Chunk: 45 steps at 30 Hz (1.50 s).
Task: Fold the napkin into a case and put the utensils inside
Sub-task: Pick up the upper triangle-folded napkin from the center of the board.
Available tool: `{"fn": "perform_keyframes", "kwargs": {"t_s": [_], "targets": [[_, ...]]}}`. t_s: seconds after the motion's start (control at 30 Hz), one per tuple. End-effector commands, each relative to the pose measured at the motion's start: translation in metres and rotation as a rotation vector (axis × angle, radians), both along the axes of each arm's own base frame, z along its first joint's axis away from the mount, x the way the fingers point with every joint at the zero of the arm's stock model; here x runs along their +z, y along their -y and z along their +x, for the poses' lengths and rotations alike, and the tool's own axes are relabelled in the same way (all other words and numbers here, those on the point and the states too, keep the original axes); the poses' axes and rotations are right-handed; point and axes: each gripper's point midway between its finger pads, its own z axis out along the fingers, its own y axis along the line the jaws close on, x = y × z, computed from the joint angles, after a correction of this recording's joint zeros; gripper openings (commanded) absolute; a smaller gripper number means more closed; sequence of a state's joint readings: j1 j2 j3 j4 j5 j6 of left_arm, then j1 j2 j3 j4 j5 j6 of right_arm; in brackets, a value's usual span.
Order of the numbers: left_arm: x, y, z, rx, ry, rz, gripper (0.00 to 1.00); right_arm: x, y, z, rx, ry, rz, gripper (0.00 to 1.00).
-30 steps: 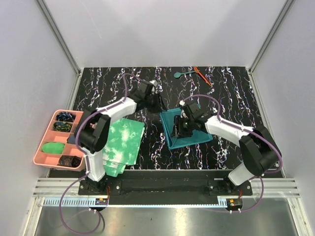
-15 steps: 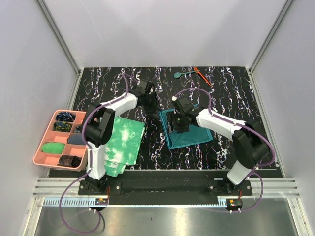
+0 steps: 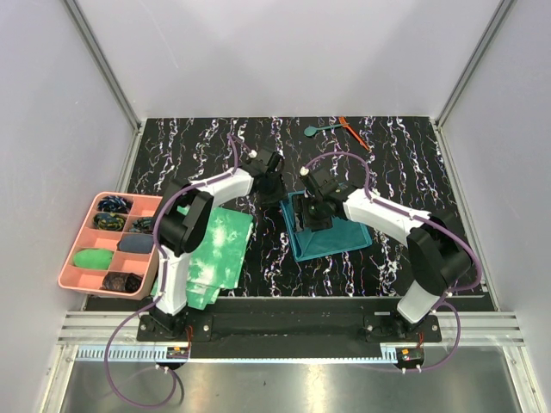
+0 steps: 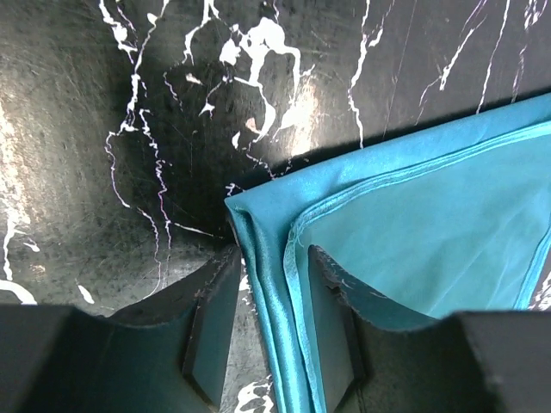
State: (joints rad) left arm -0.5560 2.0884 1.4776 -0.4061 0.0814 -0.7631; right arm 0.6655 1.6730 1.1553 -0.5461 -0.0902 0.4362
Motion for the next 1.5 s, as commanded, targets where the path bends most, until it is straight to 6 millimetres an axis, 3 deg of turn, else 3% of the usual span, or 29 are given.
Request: {"fn": "perform_keyframes", "kwargs": {"t_s": [0.0, 0.37, 0.47, 0.67, 0.83, 1.3, 1.47], "targets": [[-0.010, -0.004, 0.014, 0.063, 0.016, 0.018, 0.41, 0.007, 0.000, 0.001, 0.017, 0.031, -0.001, 0.65], [-0.018, -0.012, 0.007, 0.084, 0.009, 0.043, 0.24, -0.004, -0.026, -0.007, 0.086, 0.040, -0.029, 0.64], [-0.018, -0.010, 0.006, 0.080, 0.005, 0.025, 0.15, -0.013, -0.034, -0.013, 0.100, 0.043, -0.060, 0.61], [-0.011, -0.003, 0.007, 0.063, 0.010, -0.014, 0.05, -0.023, -0.040, -0.017, 0.105, 0.084, -0.145, 0.54], [-0.010, -0.001, 0.007, 0.061, 0.011, -0.019, 0.03, -0.028, -0.039, -0.023, 0.108, 0.075, -0.184, 0.45], [-0.012, -0.003, 0.005, 0.065, -0.005, -0.033, 0.02, -0.072, -0.024, -0.049, 0.149, 0.036, -0.344, 0.45], [-0.012, -0.003, 0.003, 0.049, -0.007, -0.049, 0.06, -0.094, -0.010, -0.056, 0.159, 0.019, -0.444, 0.38]]}}
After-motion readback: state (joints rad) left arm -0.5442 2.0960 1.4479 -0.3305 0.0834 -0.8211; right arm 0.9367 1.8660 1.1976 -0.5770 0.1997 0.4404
